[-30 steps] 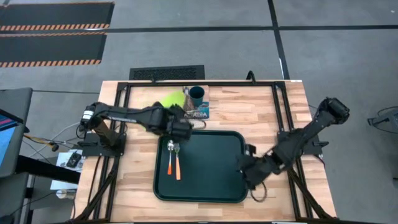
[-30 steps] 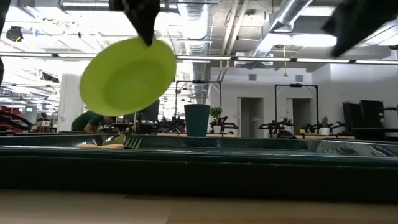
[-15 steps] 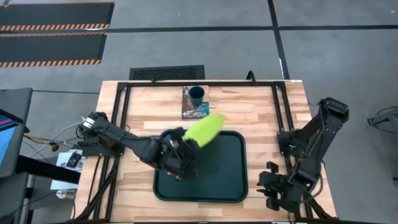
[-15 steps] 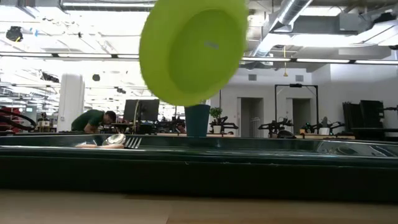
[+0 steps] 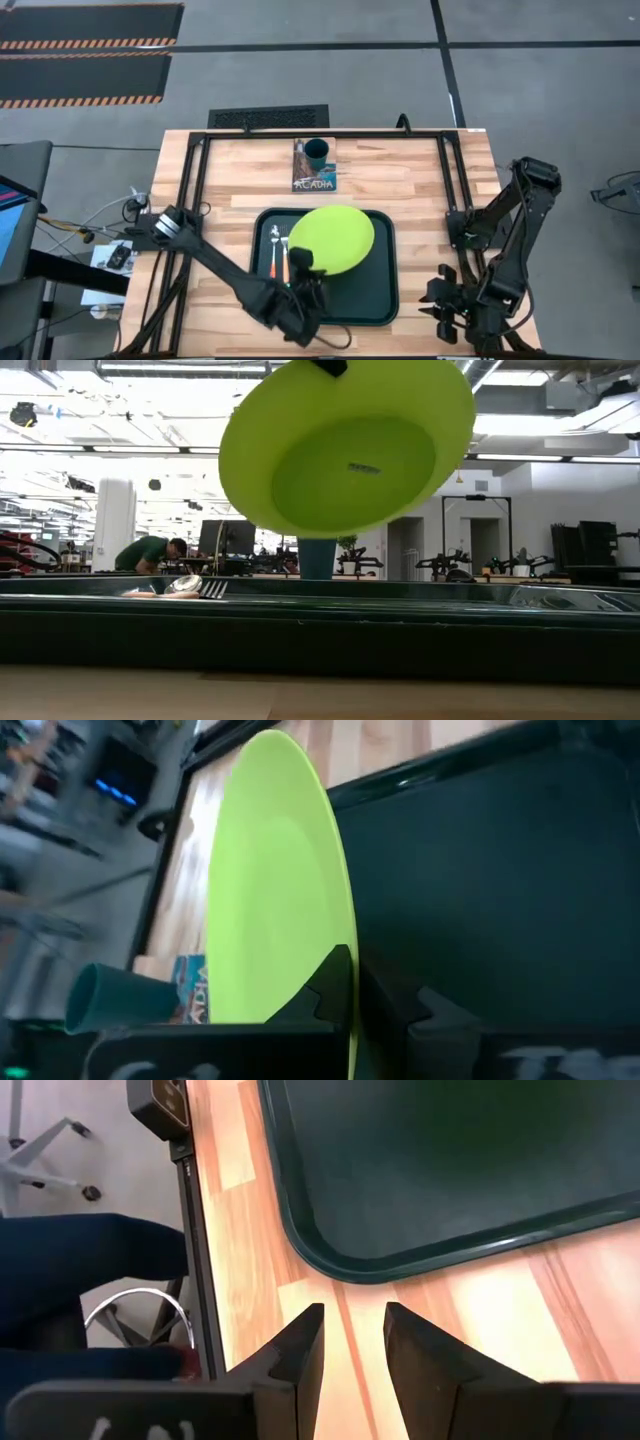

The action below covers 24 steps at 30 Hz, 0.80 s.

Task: Pick and place plate/cup/fork/spoon on tray
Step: Put the green plate on the black tray to the right of the orange fork

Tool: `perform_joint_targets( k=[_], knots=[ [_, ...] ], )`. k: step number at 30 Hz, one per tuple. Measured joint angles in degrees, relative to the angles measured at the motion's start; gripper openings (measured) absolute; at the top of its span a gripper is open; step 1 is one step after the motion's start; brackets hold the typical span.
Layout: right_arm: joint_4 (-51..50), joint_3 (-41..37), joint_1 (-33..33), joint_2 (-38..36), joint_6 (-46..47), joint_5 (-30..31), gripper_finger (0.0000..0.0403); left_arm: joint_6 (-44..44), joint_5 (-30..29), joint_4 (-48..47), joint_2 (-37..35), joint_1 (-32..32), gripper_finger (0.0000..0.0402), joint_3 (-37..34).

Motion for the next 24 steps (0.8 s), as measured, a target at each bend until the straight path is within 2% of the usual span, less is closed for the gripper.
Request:
perform_joint_targets(
  k=[3,13,19,24],
  knots=[
    [0.09,0.00,0.00,0.00,0.02,0.02,0.0134,2.35,-1.34,-0.09,1.99,-1.49,0.0000,0.00],
    [0.14,0.00,-0.24,0.00,0.13,1.40,0.0134,11.21,0.31,1.67,6.82,-2.70,0.0000,0.04],
    [0.13,0.00,-0.24,0.00,0.11,1.57,0.0134,11.06,1.85,3.22,6.82,-2.82,0.0000,0.02],
    [0.13,0.00,-0.24,0.02,0.00,1.57,0.0134,11.91,6.07,3.01,8.24,-3.21,0.0000,0.05]
  ],
)
